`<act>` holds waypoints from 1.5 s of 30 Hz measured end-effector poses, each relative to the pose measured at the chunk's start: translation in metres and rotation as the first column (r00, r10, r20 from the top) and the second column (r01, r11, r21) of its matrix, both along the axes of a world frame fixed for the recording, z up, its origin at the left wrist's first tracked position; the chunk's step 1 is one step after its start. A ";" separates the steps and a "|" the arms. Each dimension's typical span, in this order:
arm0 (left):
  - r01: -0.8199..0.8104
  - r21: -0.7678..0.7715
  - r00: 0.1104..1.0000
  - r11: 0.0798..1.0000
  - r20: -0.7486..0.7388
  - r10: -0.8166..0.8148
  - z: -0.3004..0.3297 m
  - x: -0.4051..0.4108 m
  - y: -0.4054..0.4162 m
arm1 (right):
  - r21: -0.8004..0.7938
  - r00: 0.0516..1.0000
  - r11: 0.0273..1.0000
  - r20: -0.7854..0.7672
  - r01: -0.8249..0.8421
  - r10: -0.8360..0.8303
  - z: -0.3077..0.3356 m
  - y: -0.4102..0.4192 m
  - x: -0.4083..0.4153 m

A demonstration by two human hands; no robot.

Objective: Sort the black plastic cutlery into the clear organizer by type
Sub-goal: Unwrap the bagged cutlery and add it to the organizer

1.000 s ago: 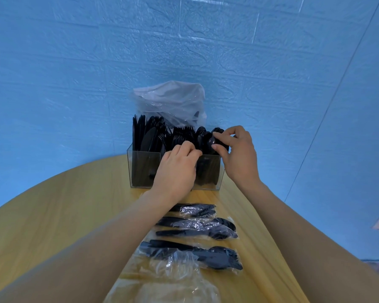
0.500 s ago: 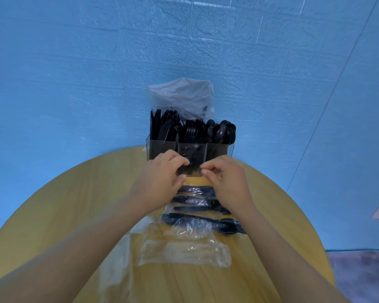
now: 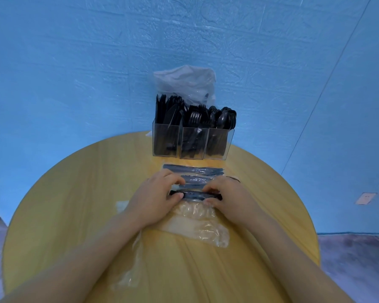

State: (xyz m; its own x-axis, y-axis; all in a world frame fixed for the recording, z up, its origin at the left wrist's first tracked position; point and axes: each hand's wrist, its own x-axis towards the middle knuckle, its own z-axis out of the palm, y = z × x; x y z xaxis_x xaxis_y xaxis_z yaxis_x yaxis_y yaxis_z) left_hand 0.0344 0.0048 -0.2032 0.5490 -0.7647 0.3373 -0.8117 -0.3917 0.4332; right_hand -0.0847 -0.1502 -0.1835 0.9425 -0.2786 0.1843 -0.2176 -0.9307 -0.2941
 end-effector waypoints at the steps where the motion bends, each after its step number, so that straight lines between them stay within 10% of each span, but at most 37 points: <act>1: -0.003 -0.012 1.000 1.000 -0.010 0.002 -0.001 0.001 0.000 | -0.016 1.000 1.000 0.000 0.002 -0.002 0.001 0.000 0.000; 13: -0.113 -0.420 0.992 0.901 -0.096 0.080 0.004 0.023 0.007 | -0.042 0.989 0.995 0.118 -0.087 0.091 0.024 -0.008 0.037; 33: -0.031 -0.575 0.985 0.818 -0.154 -0.071 0.009 0.017 0.006 | 0.007 0.916 0.979 0.354 -0.205 0.190 0.002 -0.007 0.032; 39: -0.195 -0.756 0.846 0.624 -0.452 -0.283 0.018 0.014 0.006 | 0.124 0.911 0.974 0.393 -0.190 0.127 0.002 -0.014 0.029; 45: -0.333 -0.699 0.754 0.632 -0.600 -0.267 0.013 0.017 0.004 | 0.083 0.904 0.989 0.420 -0.125 0.079 0.000 -0.016 0.030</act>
